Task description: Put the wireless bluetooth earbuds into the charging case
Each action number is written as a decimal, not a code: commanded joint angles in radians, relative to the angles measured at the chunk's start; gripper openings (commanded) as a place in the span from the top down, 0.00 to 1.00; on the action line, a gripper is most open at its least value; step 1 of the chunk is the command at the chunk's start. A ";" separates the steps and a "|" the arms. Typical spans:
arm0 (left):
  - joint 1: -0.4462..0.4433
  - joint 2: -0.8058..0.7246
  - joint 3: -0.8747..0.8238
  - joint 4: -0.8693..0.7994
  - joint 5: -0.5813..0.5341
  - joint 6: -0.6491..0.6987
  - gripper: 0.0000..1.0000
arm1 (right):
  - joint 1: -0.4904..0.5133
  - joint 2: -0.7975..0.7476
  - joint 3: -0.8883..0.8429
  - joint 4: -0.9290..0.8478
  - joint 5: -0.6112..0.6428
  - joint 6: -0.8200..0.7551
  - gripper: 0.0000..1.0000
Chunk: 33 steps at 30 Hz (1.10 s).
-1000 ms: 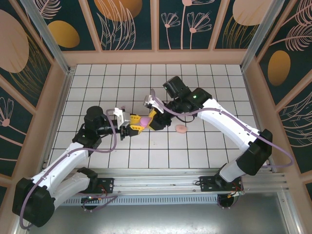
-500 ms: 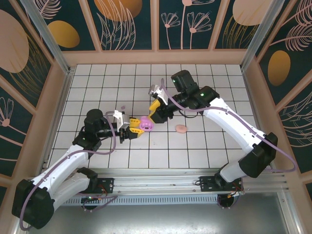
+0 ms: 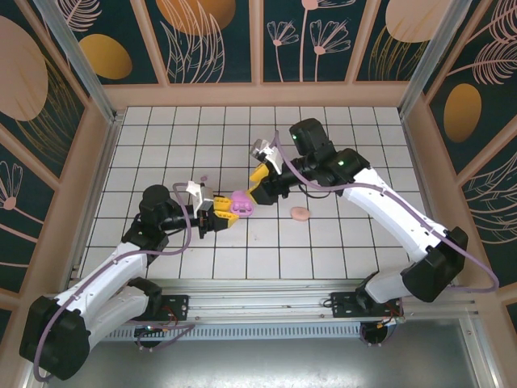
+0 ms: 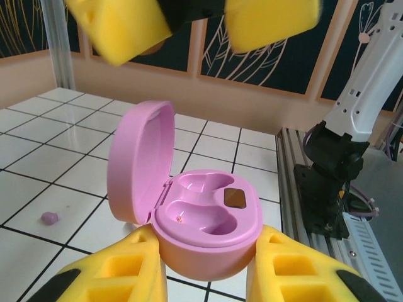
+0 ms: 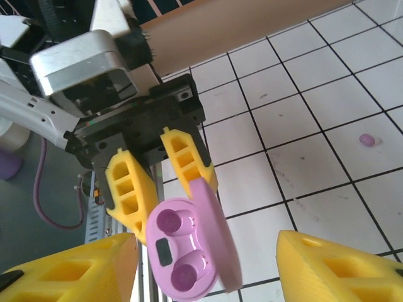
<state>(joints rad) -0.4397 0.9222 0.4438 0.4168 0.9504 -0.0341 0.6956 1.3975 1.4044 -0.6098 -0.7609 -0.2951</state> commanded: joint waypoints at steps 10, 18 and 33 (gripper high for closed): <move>-0.002 -0.071 -0.048 0.042 -0.197 -0.203 0.99 | -0.143 -0.043 -0.045 0.166 0.302 0.422 0.40; 0.012 -0.203 -0.087 -0.085 -0.371 -0.285 0.99 | -0.143 0.214 0.007 0.133 0.401 0.703 0.47; 0.016 -0.466 0.004 -0.417 -0.574 -0.287 0.99 | 0.042 0.891 0.677 0.082 0.394 0.663 0.59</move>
<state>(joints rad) -0.4301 0.4759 0.4000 0.0570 0.4191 -0.3061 0.7086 2.2089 1.9694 -0.5003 -0.3603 0.3874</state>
